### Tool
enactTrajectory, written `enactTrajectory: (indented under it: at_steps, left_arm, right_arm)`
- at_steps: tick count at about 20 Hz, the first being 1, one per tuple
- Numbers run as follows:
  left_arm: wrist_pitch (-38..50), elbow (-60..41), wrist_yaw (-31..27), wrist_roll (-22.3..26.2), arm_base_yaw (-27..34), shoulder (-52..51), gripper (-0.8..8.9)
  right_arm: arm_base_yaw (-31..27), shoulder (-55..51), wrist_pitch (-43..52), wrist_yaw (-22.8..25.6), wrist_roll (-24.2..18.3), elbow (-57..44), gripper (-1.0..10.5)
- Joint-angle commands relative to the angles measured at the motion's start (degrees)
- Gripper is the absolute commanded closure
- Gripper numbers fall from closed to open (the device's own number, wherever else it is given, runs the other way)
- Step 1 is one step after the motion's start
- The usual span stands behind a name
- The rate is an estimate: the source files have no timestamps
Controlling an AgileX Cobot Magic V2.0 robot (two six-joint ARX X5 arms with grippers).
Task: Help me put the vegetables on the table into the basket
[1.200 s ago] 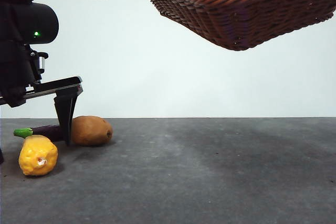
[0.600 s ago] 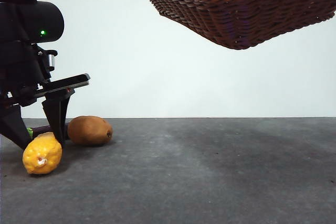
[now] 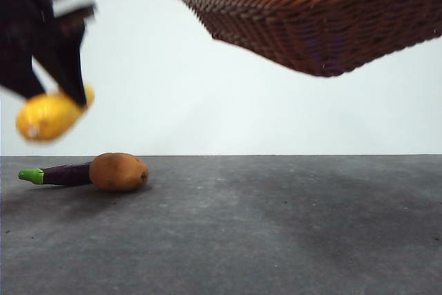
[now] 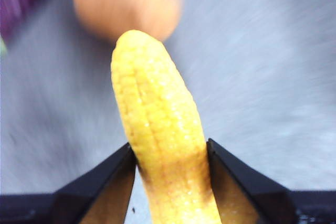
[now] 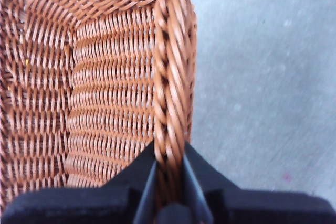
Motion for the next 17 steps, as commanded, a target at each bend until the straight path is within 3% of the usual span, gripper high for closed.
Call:
enactTrajectory:
  at_steps: [1, 5, 9, 13, 17]
  left_arm:
    - [-1.4, 0.0, 0.0, 5.7, -2.3, -8.1, 8.22]
    - [-5.3, 0.0, 0.6, 9.0, -8.9, -18.7, 8.21]
    - [-4.9, 0.0, 0.6, 9.7, -19.2, -21.0, 8.22]
    - [3.5, 0.0, 0.3, 12.1, -31.9, -13.0, 8.22]
    - [9.4, 0.0, 0.3, 13.8, -36.0, -0.9, 8.22]
  right_arm:
    - [0.0, 1.6, 1.5, -0.5, 0.9, -3.0, 9.6]
    - [0.1, 2.8, 8.5, -0.7, 4.5, -11.0, 9.6]
    - [2.3, 3.1, 13.9, -0.7, 6.7, -18.8, 9.6]
    - [7.0, 3.2, 17.0, -0.7, 9.7, -21.5, 9.6]
    - [10.4, 3.2, 18.3, -0.5, 11.5, -21.5, 9.6]
